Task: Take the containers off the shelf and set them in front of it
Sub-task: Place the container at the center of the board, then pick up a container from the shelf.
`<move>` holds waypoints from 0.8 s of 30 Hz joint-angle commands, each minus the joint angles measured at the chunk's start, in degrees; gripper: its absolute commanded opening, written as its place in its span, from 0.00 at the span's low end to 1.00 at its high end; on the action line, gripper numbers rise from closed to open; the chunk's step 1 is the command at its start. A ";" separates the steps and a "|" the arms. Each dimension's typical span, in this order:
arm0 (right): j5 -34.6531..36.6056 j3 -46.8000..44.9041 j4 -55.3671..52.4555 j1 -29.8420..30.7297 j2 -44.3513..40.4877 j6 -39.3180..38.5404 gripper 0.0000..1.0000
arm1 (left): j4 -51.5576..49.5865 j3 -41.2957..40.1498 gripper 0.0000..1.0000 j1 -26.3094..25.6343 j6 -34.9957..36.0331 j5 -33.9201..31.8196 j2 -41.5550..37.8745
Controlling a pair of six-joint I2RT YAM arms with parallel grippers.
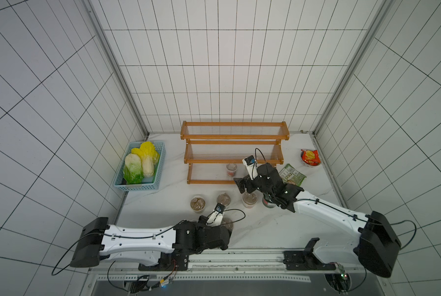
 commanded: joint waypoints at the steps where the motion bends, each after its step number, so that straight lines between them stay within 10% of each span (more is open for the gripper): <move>1: 4.43 2.66 3.98 2.05 4.09 5.09 0.99 | -5.05 1.86 0.98 -0.31 -1.80 -3.11 -2.58; 24: 15.57 14.66 13.38 -0.03 29.90 8.21 0.99 | -1.75 0.35 0.98 24.30 12.68 3.42 -13.15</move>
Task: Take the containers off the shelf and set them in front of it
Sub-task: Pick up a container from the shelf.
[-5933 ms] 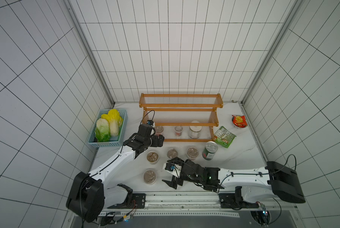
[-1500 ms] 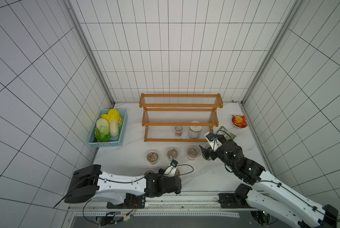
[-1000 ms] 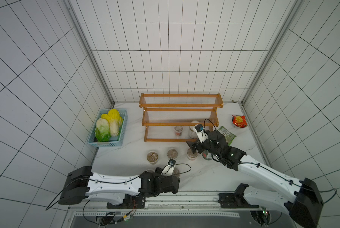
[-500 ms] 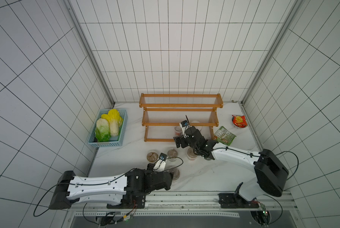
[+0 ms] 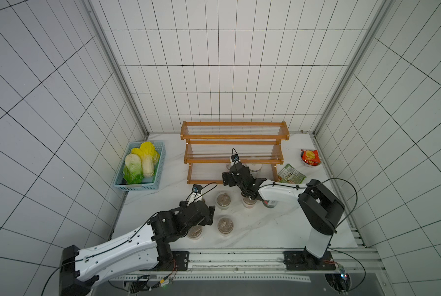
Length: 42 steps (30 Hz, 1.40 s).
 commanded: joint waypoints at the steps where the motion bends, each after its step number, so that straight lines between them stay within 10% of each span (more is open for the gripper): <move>1: 0.61 2.82 3.35 -1.37 2.04 -1.79 0.99 | 2.66 -0.25 0.98 1.61 2.71 1.90 -0.17; 42: -6.31 3.18 3.48 -3.30 1.04 -6.19 0.80 | 8.12 -2.04 0.98 10.40 8.16 8.36 1.34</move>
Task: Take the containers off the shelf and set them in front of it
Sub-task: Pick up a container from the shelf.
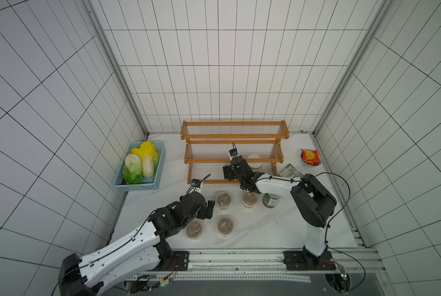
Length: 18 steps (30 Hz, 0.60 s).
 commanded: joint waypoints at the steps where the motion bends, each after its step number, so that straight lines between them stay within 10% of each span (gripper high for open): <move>1: -0.67 -1.72 1.69 0.18 -3.20 -1.58 0.80 | 1.39 -0.51 0.98 0.43 0.82 0.31 0.00; 18: 1.86 0.32 -0.90 0.32 0.10 -0.60 0.89 | 1.69 -0.88 0.98 1.04 0.55 0.46 -0.44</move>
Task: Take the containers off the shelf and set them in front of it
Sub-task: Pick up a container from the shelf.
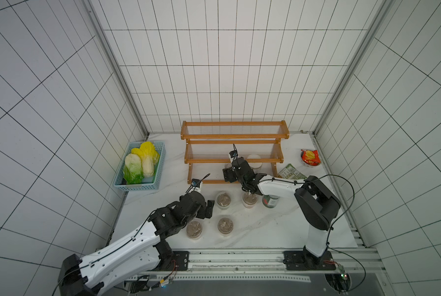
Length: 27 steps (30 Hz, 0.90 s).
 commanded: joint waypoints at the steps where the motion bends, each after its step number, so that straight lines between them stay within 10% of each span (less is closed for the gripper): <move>1: 1.76 2.39 0.53 -0.20 2.12 0.45 0.89 | 1.26 -0.54 0.98 0.32 0.46 0.29 -0.34; 27: 0.36 0.60 3.19 1.07 -0.74 -2.98 0.65 | 1.68 -0.81 0.98 1.82 1.10 1.33 -0.85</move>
